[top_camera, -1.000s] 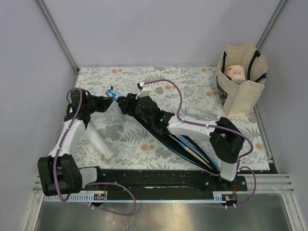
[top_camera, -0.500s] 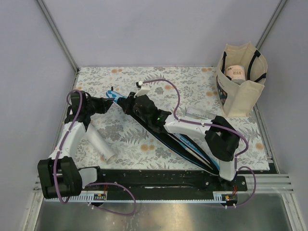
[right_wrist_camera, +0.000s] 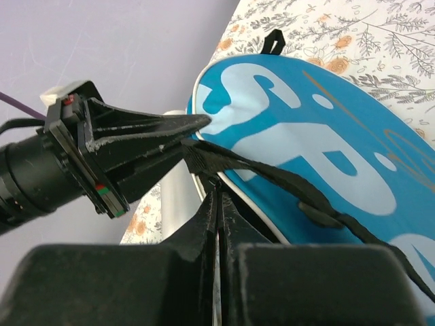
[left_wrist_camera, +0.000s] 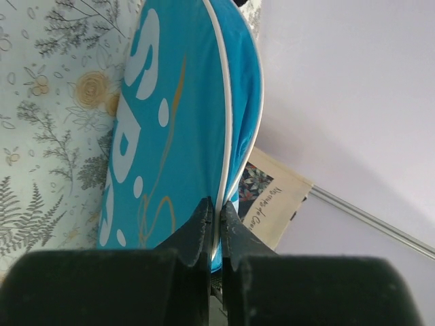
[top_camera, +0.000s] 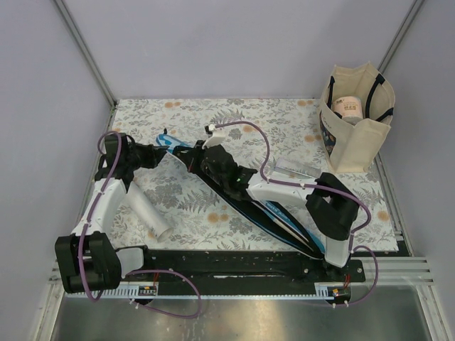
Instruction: Pack up the badminton gear
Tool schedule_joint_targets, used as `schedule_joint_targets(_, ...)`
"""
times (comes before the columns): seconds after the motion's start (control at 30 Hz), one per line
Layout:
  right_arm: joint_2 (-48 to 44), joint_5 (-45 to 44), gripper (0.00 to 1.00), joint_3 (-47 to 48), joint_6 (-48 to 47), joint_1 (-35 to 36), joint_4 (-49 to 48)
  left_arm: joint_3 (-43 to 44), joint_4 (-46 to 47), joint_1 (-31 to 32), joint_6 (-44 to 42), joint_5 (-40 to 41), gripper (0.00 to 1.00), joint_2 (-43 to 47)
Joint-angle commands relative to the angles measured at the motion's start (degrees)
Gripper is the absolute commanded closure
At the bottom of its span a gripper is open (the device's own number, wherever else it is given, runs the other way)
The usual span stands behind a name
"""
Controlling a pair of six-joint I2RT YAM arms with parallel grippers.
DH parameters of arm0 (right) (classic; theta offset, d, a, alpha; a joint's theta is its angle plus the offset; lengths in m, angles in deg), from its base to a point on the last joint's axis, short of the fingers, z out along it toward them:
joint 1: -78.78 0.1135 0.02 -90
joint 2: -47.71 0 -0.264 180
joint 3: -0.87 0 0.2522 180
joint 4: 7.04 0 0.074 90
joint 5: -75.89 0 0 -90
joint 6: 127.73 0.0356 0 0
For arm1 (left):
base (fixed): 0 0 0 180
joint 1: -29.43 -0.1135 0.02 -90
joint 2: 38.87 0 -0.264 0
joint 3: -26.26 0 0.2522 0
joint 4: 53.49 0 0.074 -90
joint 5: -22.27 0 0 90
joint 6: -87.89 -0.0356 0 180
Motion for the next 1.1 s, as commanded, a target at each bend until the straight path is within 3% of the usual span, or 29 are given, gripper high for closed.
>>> schedule_joint_targets(0.0, -6.18, -2.69, 1.0, -3.21, -2.24, -0.85, 1.31, 6.4, -3.61, -0.88, -1.04, 7.05, 1.0, 1.92)
schedule_joint_targets(0.3, -15.84, -0.15, 1.0, -11.99, -3.12, -0.93, 5.96, 8.42, -5.8, -1.05, -1.04, 9.77, 1.0, 0.95)
schedule_joint_targets(0.4, -20.23, -1.63, 1.0, -13.84, -2.24, -0.93, 13.95, 11.06, -7.65, -1.14, -2.7, 12.41, 1.0, 0.95)
schedule_joint_targets(0.5, -24.63, -6.71, 1.0, -14.55, -2.07, -0.93, 27.27, 17.46, -18.33, -1.14, -5.42, 17.41, 1.0, -0.19)
schedule_joint_targets(0.6, -29.28, -11.12, 1.0, -18.4, -1.89, -0.93, 32.51, 23.36, -25.13, -1.14, -7.89, 22.07, 1.0, -1.78)
schedule_joint_targets(0.87, -38.08, -18.67, 1.0, -22.37, 0.83, -2.42, 44.98, 25.22, -25.67, -1.4, -8.77, 25.86, 1.0, -2.04)
schedule_joint_targets(1.07, -44.76, -22.2, 1.0, -27.27, 4.17, -5.41, 53.08, 28.11, -26.37, -4.03, -15.53, 26.48, 1.0, -4.06)
